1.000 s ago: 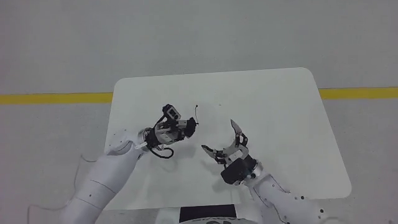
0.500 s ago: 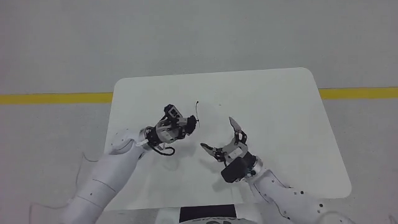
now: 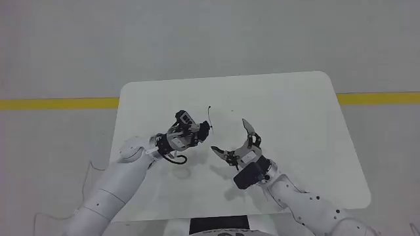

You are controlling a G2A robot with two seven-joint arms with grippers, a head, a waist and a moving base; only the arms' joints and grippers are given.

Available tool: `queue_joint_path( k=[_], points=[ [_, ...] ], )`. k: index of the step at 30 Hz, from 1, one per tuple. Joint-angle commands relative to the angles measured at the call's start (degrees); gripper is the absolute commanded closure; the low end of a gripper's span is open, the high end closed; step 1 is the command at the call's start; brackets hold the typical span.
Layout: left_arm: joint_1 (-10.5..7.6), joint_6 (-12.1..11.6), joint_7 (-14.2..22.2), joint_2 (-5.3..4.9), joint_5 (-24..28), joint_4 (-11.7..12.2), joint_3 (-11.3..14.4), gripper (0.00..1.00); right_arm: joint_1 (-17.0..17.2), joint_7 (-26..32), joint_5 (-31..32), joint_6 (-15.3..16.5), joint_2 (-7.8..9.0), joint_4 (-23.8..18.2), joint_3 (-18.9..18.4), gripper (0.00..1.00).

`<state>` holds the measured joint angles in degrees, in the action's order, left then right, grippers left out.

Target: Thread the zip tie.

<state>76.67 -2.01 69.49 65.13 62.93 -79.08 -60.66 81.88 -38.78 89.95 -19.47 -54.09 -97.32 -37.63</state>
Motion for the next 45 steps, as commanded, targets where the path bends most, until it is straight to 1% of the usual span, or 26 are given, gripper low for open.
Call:
queue_joint_path(
  k=[1,4,8,10,11,12,14,17,19,22,30,31,38,45],
  points=[
    [0.19,1.0,0.5,0.09,1.6,-0.1,0.2,1.0,-0.2,-0.4,0.0,0.0,-0.06,0.1,0.1,0.0],
    [0.17,1.9,1.4,0.26,3.6,0.3,0.6,1.0,-0.5,-0.9,0.0,0.0,-0.16,0.3,0.2,0.0],
    [-0.13,1.9,1.5,0.37,3.8,0.7,0.8,1.0,-0.7,-1.4,0.0,0.0,-0.28,0.5,0.0,0.0],
    [-0.15,1.9,1.5,0.38,3.8,0.8,0.9,1.0,-0.6,-1.8,0.0,0.0,-0.33,0.6,-0.1,0.24],
    [-0.15,1.9,1.5,0.38,3.8,0.8,0.9,1.0,-0.6,-2.0,0.0,0.0,-0.34,0.6,-0.1,0.51],
    [-0.15,1.9,1.5,0.38,3.8,0.8,0.9,1.0,-0.6,-2.1,0.0,0.0,-0.35,0.6,-0.1,0.55],
    [-0.15,1.9,1.5,0.38,3.8,0.8,0.9,1.0,-0.7,-2.3,0.0,0.0,-0.35,0.6,0.0,0.57],
    [-0.15,1.9,1.5,0.38,3.8,0.8,0.9,1.0,-0.8,-2.6,0.0,0.0,-0.41,0.5,0.6,0.65],
    [-0.15,1.9,1.5,0.38,3.8,0.8,0.9,1.0,-1.1,-2.4,0.0,0.0,-0.55,0.6,1.3,0.66],
    [-0.15,1.9,1.5,0.38,3.8,0.8,0.9,1.0,-1.8,-2.3,0.0,0.0,-0.77,0.7,2.4,0.71],
    [-0.15,1.9,1.5,0.38,3.8,0.8,0.9,1.0,-3.8,-1.5,0.0,0.0,-1.5,1.4,5.0,0.71],
    [-0.15,1.9,1.5,0.38,3.8,0.8,0.9,1.0,-4.0,-1.4,0.0,0.0,-1.59,1.5,5.1,0.73],
    [-0.15,1.9,1.5,0.38,3.8,0.8,0.9,1.0,-4.6,-0.7,0.0,0.0,-2.26,2.2,5.3,0.76],
    [-0.15,1.9,1.5,0.38,3.8,0.8,0.9,1.0,-4.7,0.1,0.0,0.0,-2.86,2.8,4.9,0.75]
  ],
)
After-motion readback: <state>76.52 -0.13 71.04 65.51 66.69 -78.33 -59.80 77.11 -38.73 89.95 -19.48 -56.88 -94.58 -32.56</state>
